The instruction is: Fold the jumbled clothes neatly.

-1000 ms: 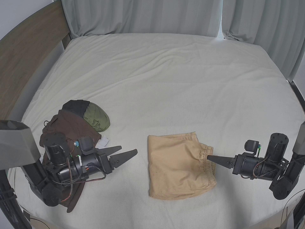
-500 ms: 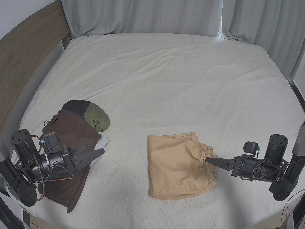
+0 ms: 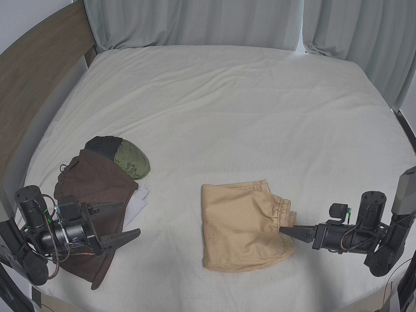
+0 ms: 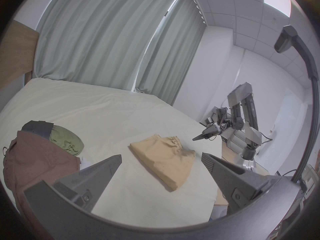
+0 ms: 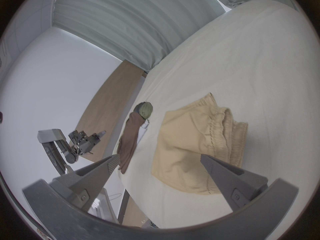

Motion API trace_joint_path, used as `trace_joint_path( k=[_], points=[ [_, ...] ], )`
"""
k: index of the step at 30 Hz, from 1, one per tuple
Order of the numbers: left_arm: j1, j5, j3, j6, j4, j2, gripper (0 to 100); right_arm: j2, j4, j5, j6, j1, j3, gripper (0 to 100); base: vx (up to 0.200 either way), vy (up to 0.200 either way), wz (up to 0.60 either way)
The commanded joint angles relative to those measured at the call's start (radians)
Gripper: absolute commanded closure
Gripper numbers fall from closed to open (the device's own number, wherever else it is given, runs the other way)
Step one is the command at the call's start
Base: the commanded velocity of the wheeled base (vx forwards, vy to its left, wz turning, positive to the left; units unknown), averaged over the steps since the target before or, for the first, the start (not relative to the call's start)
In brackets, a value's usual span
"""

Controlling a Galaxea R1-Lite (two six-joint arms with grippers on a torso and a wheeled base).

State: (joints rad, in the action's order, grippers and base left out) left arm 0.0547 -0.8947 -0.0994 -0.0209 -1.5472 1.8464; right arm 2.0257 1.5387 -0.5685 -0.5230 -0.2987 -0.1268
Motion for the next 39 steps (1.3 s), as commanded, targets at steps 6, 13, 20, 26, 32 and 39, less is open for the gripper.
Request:
trace_joint_path(
  k=[6, 13, 20, 26, 32, 39],
  points=[
    [-0.018, -0.032, 0.012, -0.034, -0.001, 0.042, 0, 0.162, 0.001, 0.001, 0.044, 0.053, 0.019, 0, 0.000, 0.000, 0.00],
    [-0.018, -0.030, 0.012, -0.103, -0.001, 0.074, 0, 0.248, 0.001, -0.001, 0.129, 0.115, 0.026, 0, 0.000, 0.000, 0.00],
    [-0.016, -0.030, 0.013, -0.103, -0.001, 0.076, 0, 0.311, 0.001, -0.002, 0.146, 0.128, -0.004, 0, 0.000, 0.000, 0.00],
    [-0.015, -0.030, 0.013, -0.103, -0.001, 0.077, 0, 0.350, 0.003, -0.002, 0.143, 0.119, -0.024, 0, 0.000, 0.000, 0.00],
    [-0.013, -0.030, 0.013, -0.105, -0.001, 0.077, 0, 0.404, 0.003, -0.001, 0.139, 0.116, -0.080, 0, 0.000, 0.000, 0.00],
    [-0.015, -0.030, 0.013, -0.105, -0.001, 0.073, 0, 0.442, 0.004, -0.001, 0.130, 0.096, -0.126, 0, 0.000, 0.000, 0.00]
  ],
)
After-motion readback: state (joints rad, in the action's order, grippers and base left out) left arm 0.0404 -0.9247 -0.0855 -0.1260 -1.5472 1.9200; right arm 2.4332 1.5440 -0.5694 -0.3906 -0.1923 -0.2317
